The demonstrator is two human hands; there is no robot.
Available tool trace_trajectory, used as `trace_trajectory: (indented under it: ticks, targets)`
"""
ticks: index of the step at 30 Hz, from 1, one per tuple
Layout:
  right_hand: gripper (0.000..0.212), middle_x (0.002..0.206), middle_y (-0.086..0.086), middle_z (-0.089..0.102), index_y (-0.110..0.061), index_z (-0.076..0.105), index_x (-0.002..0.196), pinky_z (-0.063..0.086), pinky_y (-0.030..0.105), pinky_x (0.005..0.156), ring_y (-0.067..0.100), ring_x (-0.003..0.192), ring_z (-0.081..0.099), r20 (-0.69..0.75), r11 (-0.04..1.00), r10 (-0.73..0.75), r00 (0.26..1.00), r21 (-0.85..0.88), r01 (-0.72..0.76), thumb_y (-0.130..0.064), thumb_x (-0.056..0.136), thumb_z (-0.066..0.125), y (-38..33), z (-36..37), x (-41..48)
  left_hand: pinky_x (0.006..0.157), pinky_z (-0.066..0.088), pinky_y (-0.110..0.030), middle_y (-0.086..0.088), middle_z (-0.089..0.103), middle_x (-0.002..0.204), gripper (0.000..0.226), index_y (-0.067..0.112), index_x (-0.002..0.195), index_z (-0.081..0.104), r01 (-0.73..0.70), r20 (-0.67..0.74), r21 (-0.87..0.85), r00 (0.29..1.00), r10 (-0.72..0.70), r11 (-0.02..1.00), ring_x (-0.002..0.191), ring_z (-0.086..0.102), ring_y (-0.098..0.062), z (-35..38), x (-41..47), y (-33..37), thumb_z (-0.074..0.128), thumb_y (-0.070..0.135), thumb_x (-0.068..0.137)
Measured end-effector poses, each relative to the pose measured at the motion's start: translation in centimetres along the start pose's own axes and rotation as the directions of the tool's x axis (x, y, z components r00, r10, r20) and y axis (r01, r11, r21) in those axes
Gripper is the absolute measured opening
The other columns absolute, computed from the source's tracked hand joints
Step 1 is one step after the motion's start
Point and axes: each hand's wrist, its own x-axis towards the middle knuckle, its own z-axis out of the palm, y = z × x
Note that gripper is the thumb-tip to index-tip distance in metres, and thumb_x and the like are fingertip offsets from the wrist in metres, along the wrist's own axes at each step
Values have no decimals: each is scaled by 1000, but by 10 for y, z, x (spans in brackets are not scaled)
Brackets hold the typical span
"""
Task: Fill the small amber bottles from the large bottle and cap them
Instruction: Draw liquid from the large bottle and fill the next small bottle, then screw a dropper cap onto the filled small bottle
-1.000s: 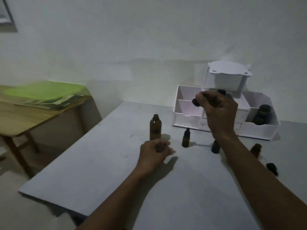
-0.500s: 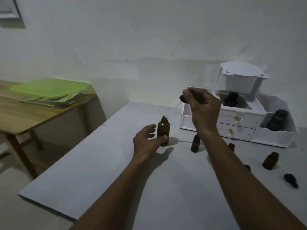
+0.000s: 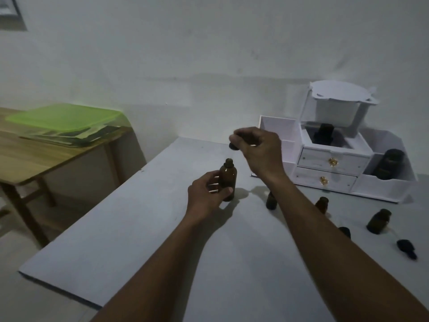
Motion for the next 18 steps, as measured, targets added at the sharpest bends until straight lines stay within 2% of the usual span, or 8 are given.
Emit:
trace_trajectory:
  ticks: [4,8,10,13,15,18]
  targets:
    - [21,96,-3,76,-15,77,104,49,3,71,-3,77,68,93,989,35,995,-148,-21,-27,86,76,15,11,-11,89,51,-29,1,69,128,56,22,133,65,-6,13,-10,1000,6,1000,105,65,-16,-1,-2,2,86,15,82]
    - [21,99,-4,76,-17,77,103,45,1,71,-9,76,63,89,985,61,994,-167,-46,-29,86,77,22,14,-16,81,52,-21,5,70,120,53,24,129,66,-1,14,-28,1000,1,1000,104,68,-17,-1,-3,1,86,15,81]
    - [22,101,-3,76,-17,76,104,44,-1,69,-11,76,62,90,984,59,994,-172,-43,-29,85,77,22,14,-16,90,57,-30,2,71,123,54,23,130,66,-12,16,-11,1000,12,1000,108,69,-20,-1,-2,0,87,15,80]
    - [34,105,-2,76,-16,74,112,47,0,71,-5,80,66,81,990,52,995,-136,-41,-32,82,80,18,9,-19,102,54,-45,1,69,130,60,26,132,64,-14,-8,30,1000,14,999,114,66,-22,-1,-1,0,89,19,78]
    - [39,104,-3,75,-17,72,116,52,6,74,0,87,69,67,994,31,997,-104,-24,-32,81,80,14,-2,-25,102,52,-41,5,63,134,65,30,135,61,-34,-70,39,997,36,999,116,61,-17,-2,-6,1,90,23,77]
    - [34,100,-6,73,-17,71,115,54,8,73,0,87,68,44,992,-46,998,-112,50,-30,84,78,10,-34,-40,95,52,-34,3,63,129,56,25,133,61,-169,-173,85,968,181,982,114,56,-11,-1,-20,5,85,22,82]
